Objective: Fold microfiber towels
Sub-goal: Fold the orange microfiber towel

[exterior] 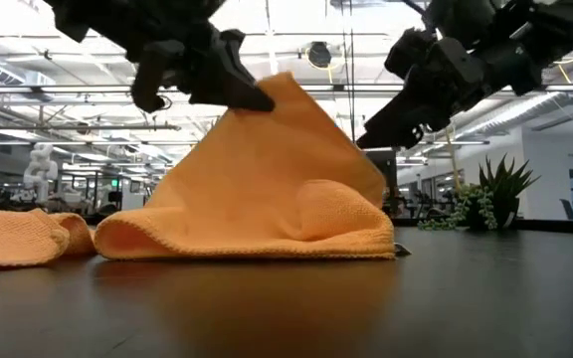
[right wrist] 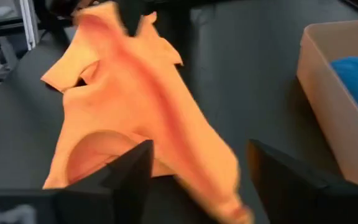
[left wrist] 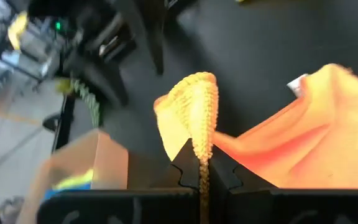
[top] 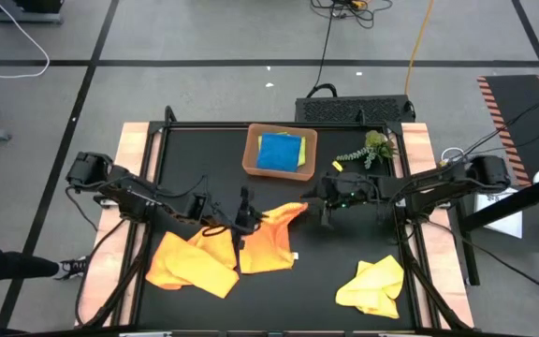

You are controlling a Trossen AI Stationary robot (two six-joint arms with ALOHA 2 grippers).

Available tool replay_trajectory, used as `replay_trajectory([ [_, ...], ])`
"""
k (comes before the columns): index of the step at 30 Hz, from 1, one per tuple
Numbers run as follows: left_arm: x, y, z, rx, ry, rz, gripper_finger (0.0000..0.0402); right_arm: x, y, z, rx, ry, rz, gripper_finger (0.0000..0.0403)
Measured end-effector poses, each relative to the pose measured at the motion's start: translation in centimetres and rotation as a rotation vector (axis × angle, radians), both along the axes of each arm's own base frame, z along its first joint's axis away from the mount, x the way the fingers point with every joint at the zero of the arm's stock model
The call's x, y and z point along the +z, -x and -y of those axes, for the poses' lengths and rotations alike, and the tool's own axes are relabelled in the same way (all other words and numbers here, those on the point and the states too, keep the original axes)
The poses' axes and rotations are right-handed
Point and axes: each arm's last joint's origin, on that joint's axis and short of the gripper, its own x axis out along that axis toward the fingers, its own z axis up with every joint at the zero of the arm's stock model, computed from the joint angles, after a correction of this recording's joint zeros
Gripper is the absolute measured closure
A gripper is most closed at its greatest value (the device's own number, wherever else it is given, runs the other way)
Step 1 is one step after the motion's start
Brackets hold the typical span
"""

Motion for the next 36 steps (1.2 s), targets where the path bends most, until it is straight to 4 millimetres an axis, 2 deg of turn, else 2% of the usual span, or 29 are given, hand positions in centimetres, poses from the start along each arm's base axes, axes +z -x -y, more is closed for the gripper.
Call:
replay_trajectory([
  [4,0.2,0.1,1.1,-0.055,-0.048,0.023,0.04,-0.8,-1.6,-0.2,0.079,-0.03,0.064,0.0104],
  [7,0.2,0.2,1.4,-0.036,-0.063,0.022,0.04,-1.4,-2.7,-0.4,0.147,-0.066,0.061,0.0091],
  [11,0.2,0.3,1.4,-0.02,-0.064,0.022,0.04,-2.5,-3.1,-0.7,0.196,-0.095,0.012,0.0091],
  [17,0.2,0.2,1.3,0.002,-0.075,0.029,0.04,-3.4,-2.6,-1.5,0.222,-0.091,-0.097,0.0094],
  [23,0.5,0.3,1.3,0.003,-0.072,0.037,0.04,-3.9,-2.4,-1.0,0.131,0.035,-0.142,0.0102],
  [26,0.8,0.3,1.4,0.01,-0.067,0.058,0.04,-3.9,-2.4,-0.8,0.102,0.094,-0.148,0.0129],
  [29,1.4,0.7,1.5,0.013,-0.069,0.078,0.04,-3.9,-2.4,-0.6,0.09,0.107,-0.15,0.018],
  [32,1.9,0.9,1.5,0.019,-0.07,0.091,0.04,-3.9,-2.4,-0.6,0.098,0.12,-0.148,0.0253],
  [36,2.1,1.1,1.5,0.04,-0.058,0.088,0.04,-3.2,-2.2,-0.7,0.104,0.119,-0.13,0.037],
])
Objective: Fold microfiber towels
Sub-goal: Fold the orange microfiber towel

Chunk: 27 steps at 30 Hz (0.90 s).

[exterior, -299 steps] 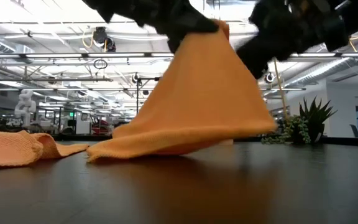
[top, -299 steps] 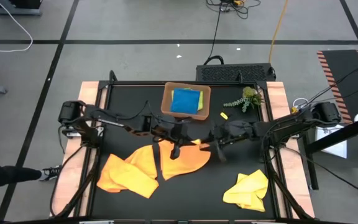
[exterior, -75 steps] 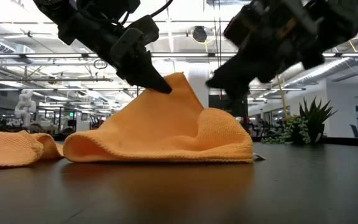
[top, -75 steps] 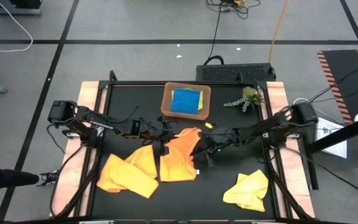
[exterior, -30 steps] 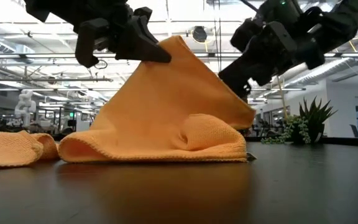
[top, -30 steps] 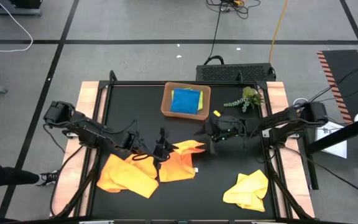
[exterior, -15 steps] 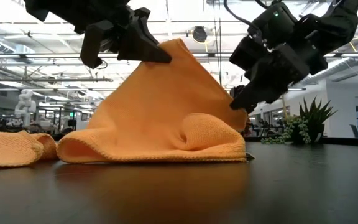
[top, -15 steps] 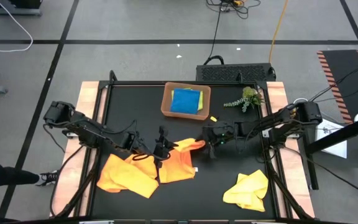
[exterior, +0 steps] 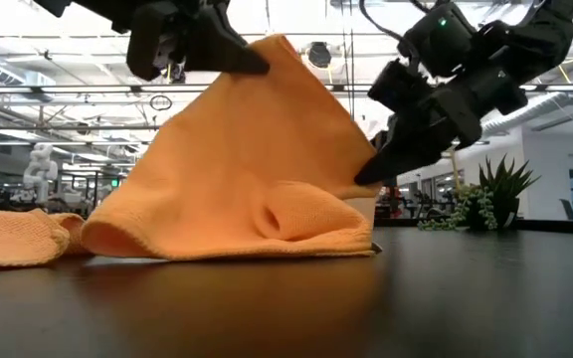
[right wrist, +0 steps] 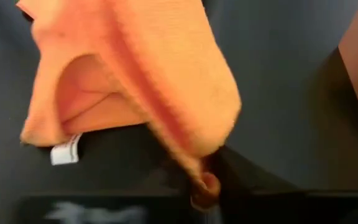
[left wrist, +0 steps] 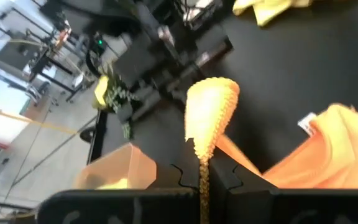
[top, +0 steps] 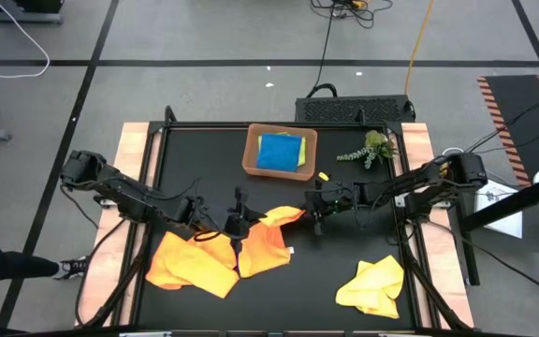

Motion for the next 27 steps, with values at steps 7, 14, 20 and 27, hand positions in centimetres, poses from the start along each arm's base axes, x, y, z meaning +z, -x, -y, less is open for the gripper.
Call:
replay_trajectory([
  [7,-0.3,0.3,-0.2,0.038,0.011,-0.041,0.04,3.6,1.1,-1.3,0.056,-0.025,0.131,0.04],
  [14,-0.3,0.2,-0.9,0.113,0.025,-0.026,0.04,6.7,3.2,-3.4,0.069,-0.022,0.22,0.0402],
  [20,-0.2,0.0,-2.2,0.206,0.083,-0.003,0.04,7.1,5.1,-3.6,-0.1,0.091,0.142,0.0402],
  [27,-0.5,-0.5,-3.8,0.214,0.189,-0.005,0.04,6.7,5.6,-3.0,-0.215,0.138,0.082,0.0402],
])
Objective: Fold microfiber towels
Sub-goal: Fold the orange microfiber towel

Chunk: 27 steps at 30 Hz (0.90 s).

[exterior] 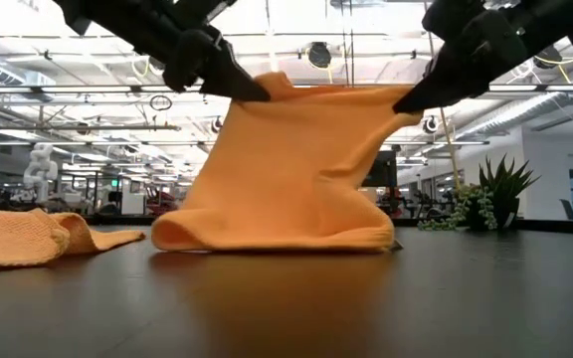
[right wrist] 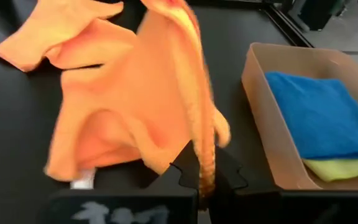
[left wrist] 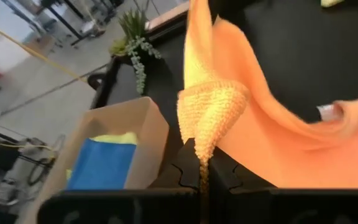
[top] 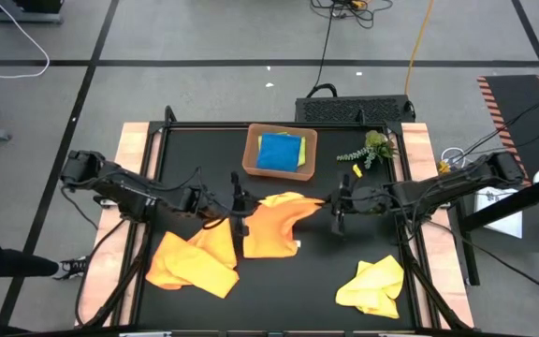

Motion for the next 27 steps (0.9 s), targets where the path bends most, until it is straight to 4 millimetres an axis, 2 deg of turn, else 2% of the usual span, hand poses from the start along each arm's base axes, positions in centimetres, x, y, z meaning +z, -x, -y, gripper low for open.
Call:
replay_trajectory([
  [11,-0.5,-0.3,-0.3,-0.066,0.017,-0.026,0.0401,-1.1,-0.9,0.2,-0.014,0.008,-0.041,0.04],
  [15,-0.6,-0.3,-0.3,-0.05,0.044,-0.031,0.0401,-1.0,-0.8,0.4,-0.029,-0.006,-0.029,0.0372],
  [19,-1.5,0.2,-0.6,0.004,0.115,-0.112,0.0399,-0.5,-0.7,0.1,0.002,-0.042,0.007,0.033],
  [23,-2.0,0.7,-0.7,0.061,0.188,-0.158,0.0376,-0.2,-0.8,-0.3,0.051,-0.074,0.032,0.0296],
  [27,-2.2,0.8,-0.6,0.073,0.25,-0.17,0.0343,-0.2,-0.8,-0.6,0.069,-0.077,0.037,0.0283],
])
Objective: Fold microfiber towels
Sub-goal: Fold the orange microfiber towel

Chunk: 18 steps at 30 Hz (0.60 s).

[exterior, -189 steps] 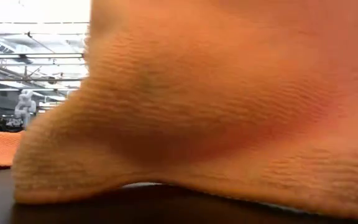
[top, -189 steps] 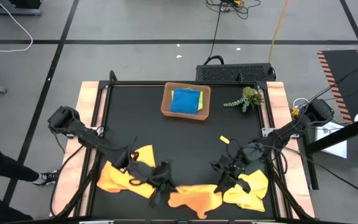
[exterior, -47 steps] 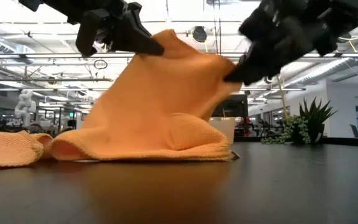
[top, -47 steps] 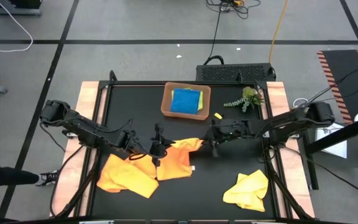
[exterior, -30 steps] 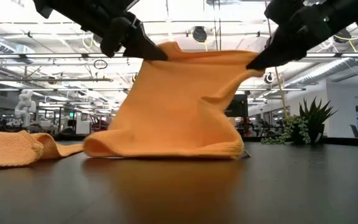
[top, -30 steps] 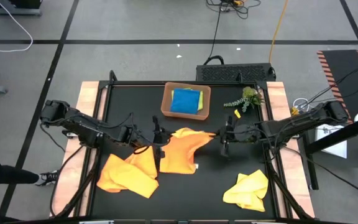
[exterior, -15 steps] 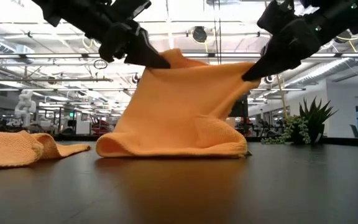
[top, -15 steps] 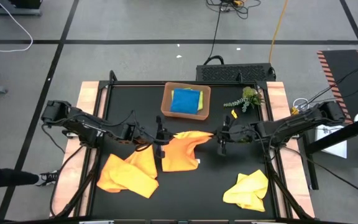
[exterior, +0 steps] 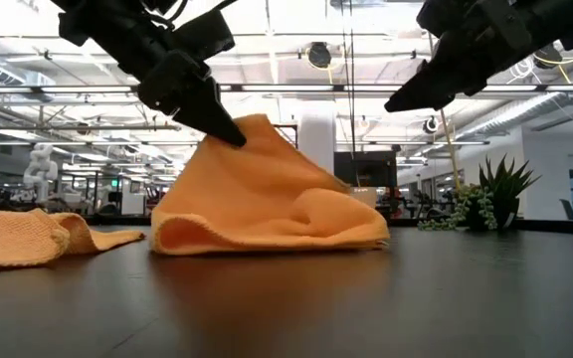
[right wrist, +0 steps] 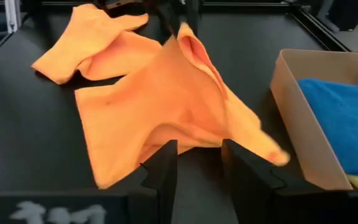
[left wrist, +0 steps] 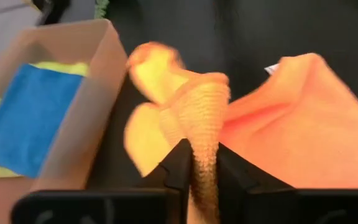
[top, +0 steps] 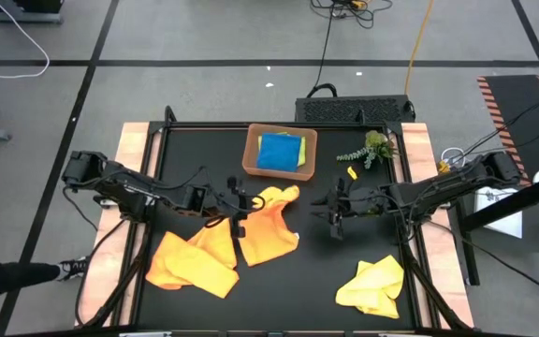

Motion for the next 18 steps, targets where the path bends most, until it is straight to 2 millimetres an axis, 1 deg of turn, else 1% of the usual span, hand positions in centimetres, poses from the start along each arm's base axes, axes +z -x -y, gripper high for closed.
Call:
replay_trajectory([
  [2,-0.1,0.0,0.0,0.001,0.027,-0.004,0.0324,0.0,0.0,-0.3,0.014,-0.006,0.0,0.0283],
  [5,0.1,0.2,0.1,0.007,0.045,-0.005,0.0294,0.0,0.1,-0.7,0.073,-0.062,-0.006,0.0282],
  [9,1.2,1.0,0.0,0.038,0.052,0.011,0.0256,-0.7,-0.1,-1.6,0.14,-0.13,-0.045,0.0282],
  [13,3.1,1.9,-0.1,0.083,0.08,0.098,0.0227,-2.5,-1.2,-2.4,0.14,-0.17,-0.102,0.0282],
  [15,3.9,1.7,0.1,0.099,0.13,0.17,0.0218,-3.7,-2.0,-2.7,0.158,-0.21,-0.126,0.0282],
  [18,3.7,1.5,1.1,0.07,0.185,0.192,0.0215,-5.3,-3.3,-3.1,0.197,-0.295,-0.13,0.0282],
])
